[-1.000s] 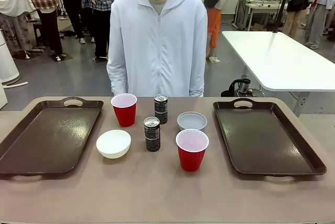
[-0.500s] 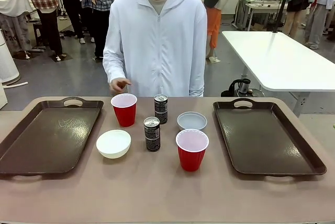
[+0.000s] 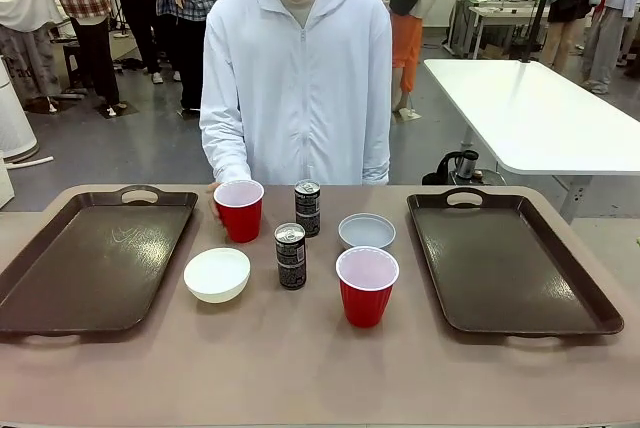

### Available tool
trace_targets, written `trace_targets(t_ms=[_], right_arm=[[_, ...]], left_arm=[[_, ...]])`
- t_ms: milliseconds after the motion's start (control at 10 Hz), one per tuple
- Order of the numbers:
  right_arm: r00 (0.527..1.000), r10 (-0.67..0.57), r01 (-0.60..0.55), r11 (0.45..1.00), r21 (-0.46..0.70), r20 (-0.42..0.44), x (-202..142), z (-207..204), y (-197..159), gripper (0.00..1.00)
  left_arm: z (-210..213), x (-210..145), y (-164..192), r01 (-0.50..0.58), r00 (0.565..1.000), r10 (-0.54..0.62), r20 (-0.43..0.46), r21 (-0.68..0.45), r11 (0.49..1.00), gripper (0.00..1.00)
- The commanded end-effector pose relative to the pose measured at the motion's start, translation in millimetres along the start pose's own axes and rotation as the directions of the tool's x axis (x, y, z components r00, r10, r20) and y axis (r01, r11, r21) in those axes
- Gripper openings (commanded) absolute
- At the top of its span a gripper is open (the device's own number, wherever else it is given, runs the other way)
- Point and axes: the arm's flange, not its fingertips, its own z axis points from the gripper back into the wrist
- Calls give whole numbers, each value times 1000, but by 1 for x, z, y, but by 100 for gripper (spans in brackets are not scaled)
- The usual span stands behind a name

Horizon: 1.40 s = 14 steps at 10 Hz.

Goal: Prepare tableware on both trays.
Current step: Pick up a Picnic Bowl from the table and place it on a Handle tray.

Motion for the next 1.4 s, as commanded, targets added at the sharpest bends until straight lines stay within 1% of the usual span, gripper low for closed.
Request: trace_targets(t_ms=[0, 100, 200, 300, 400, 500, 600, 700, 800, 900, 1000, 1100, 1200, 1300], right_arm=[[1000, 13, -13, 1000, 18, 9, 1, 1, 0, 100], [1000, 0, 0, 1000, 0, 0, 0, 0, 0, 100], [997, -32, 30, 999, -30, -64, 25, -20, 35, 100], [992, -68, 56, 992, -110, -106, 52, -39, 64, 100], [985, -118, 94, 979, -183, -125, 77, -60, 90, 100], [979, -137, 95, 961, -260, -151, 95, -89, 118, 100], [977, -149, 89, 933, -349, -150, 111, -122, 143, 100], [982, -142, 74, 896, -438, -125, 128, -157, 170, 100], [984, -134, 56, 856, -514, -116, 137, -187, 188, 100], [986, -127, 34, 793, -609, -109, 139, -213, 198, 100], [991, -101, 10, 718, -696, -90, 141, -236, 204, 100], [996, -45, -32, 611, -791, -74, 136, -259, 209, 100], [995, -26, -62, 572, -818, -94, 124, -275, 215, 100], [994, -5, -86, 556, -827, -107, 114, -281, 219, 100]], left_arm=[[1, 1, 1, 0, 1000, 0, 15, -3, 1000, 100], [1, 1, 1, 0, 1000, 0, 15, -3, 1000, 100], [1, 1, 1, 0, 1000, 0, 15, -3, 1000, 100], [1, 1, 1, 0, 1000, 0, 15, -3, 1000, 100], [1, 1, 1, 0, 1000, 0, 15, -3, 1000, 100], [1, 1, 1, 0, 1000, 0, 15, -3, 1000, 100], [1, 1, 1, 0, 1000, 0, 15, -3, 1000, 100], [1, 1, 1, 0, 1000, 0, 15, -3, 1000, 100], [1, 1, 1, 0, 1000, 0, 15, -3, 1000, 100], [1, 1, 1, 0, 1000, 0, 15, -3, 1000, 100], [1, 1, 1, 0, 1000, 0, 15, -3, 1000, 100], [1, 1, 1, 0, 1000, 0, 15, -3, 1000, 100], [1, 1, 1, 0, 1000, 0, 15, -3, 1000, 100], [1, 1, 1, 0, 1000, 0, 15, -3, 1000, 100]])
